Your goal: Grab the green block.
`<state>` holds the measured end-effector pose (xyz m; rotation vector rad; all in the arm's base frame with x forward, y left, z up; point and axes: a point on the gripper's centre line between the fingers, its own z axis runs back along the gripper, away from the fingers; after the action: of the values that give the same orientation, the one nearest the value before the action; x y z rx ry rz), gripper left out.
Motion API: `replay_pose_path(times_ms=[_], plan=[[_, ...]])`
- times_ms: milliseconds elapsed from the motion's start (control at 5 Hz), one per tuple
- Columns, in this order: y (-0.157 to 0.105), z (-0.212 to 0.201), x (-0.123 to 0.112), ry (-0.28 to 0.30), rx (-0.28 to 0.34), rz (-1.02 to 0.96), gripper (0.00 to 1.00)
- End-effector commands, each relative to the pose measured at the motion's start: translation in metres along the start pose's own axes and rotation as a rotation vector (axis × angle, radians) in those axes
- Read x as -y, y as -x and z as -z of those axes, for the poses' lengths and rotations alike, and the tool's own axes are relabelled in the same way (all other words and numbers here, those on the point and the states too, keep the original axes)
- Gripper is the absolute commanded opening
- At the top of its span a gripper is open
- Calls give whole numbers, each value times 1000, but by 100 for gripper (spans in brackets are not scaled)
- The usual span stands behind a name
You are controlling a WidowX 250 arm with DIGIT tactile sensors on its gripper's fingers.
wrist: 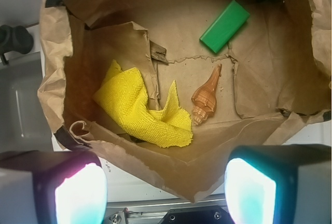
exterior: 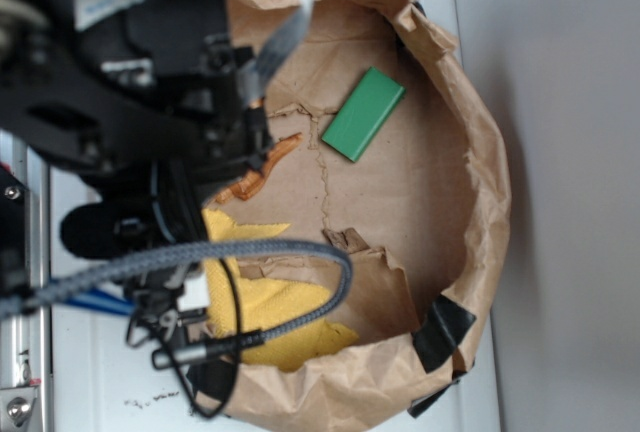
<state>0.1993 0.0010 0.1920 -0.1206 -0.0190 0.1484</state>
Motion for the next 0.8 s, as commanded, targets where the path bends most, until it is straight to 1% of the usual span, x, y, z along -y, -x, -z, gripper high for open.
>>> replay_pose_path(times_ms=[0,200,400,600], plan=[[-3,-7,-3,3,32,-13,100],[-42,37,-9,-39,72,-158,100],[-79,84,-18,-116,108,-232,100],[-99,114,-25,-156,121,-258,100]])
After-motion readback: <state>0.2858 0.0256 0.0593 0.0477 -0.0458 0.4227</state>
